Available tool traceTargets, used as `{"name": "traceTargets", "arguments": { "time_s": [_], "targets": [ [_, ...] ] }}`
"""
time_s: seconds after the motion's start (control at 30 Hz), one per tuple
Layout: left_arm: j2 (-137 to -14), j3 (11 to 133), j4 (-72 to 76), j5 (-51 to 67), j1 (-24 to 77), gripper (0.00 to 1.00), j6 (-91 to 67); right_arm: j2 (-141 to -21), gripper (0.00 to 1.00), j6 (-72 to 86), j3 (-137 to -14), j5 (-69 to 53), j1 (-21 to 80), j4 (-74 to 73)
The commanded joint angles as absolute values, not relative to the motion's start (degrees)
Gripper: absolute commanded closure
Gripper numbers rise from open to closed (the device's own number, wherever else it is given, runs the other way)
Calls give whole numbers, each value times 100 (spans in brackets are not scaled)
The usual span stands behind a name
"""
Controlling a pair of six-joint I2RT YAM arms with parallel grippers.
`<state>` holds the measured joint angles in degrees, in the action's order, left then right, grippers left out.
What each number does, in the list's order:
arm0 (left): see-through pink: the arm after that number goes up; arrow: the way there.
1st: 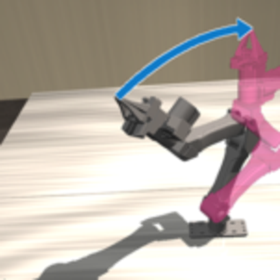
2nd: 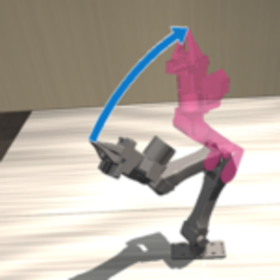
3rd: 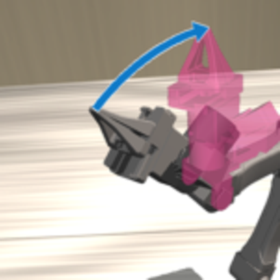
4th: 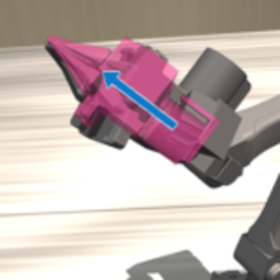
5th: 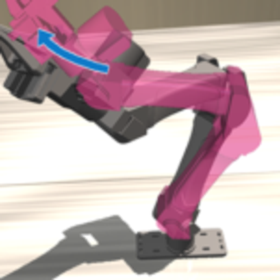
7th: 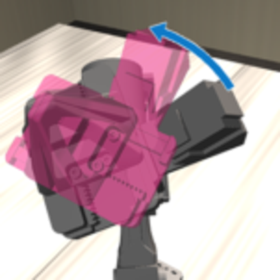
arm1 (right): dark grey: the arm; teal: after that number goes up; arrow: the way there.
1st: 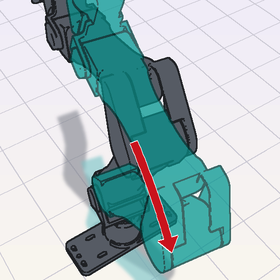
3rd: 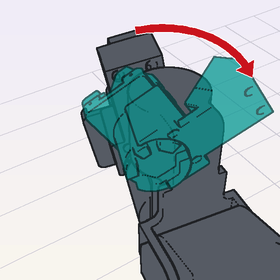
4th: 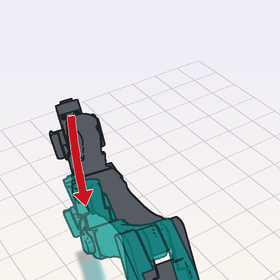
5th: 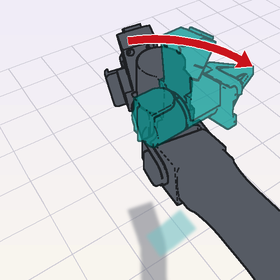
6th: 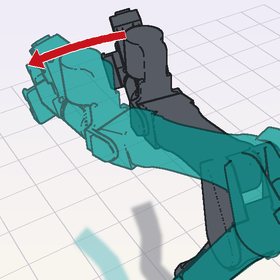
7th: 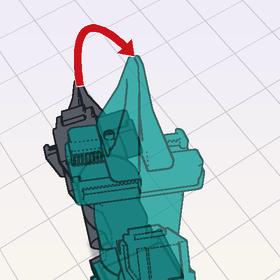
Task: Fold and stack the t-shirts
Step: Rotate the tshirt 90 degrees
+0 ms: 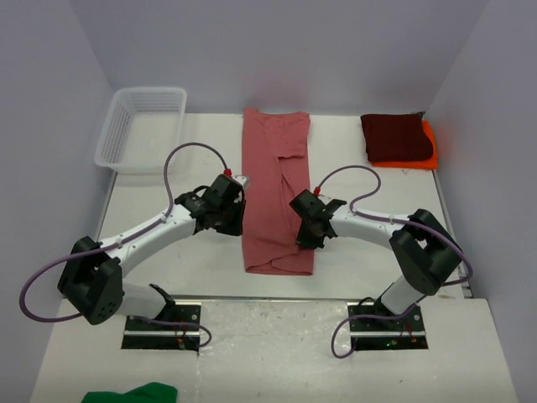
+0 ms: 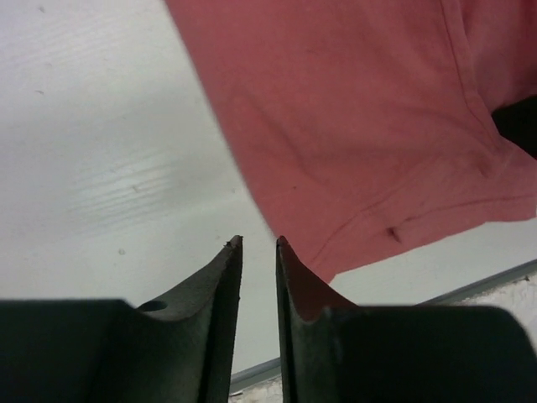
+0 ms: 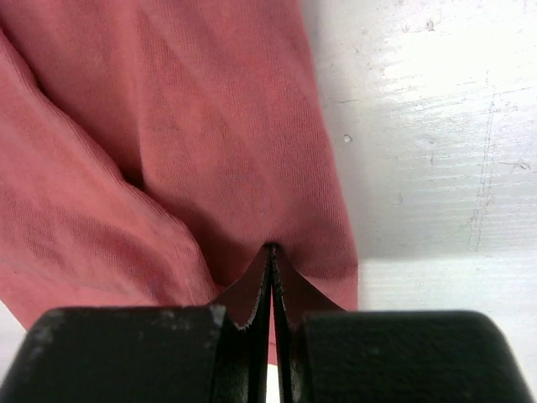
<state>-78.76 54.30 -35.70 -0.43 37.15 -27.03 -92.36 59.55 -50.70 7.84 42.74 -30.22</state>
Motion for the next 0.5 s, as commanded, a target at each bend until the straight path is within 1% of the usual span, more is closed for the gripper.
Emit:
{"name": "traceTargets", "arguments": {
  "time_s": [0.0,0.2,0.47],
  "targets": [
    [-7603,5099,-3226,150,4068,74,-2970,-9422,100,5748,-5089,879,4271,-3015],
    [-7602,4852,-3103,-141,4649,66,-3313,-9527,100,5669,-5036,659,4271,-2769],
    [-7989,4922,-3041,-369,5281,62,-3577,-9580,100,5669,-4957,527,4263,-2628]
  ]
}}
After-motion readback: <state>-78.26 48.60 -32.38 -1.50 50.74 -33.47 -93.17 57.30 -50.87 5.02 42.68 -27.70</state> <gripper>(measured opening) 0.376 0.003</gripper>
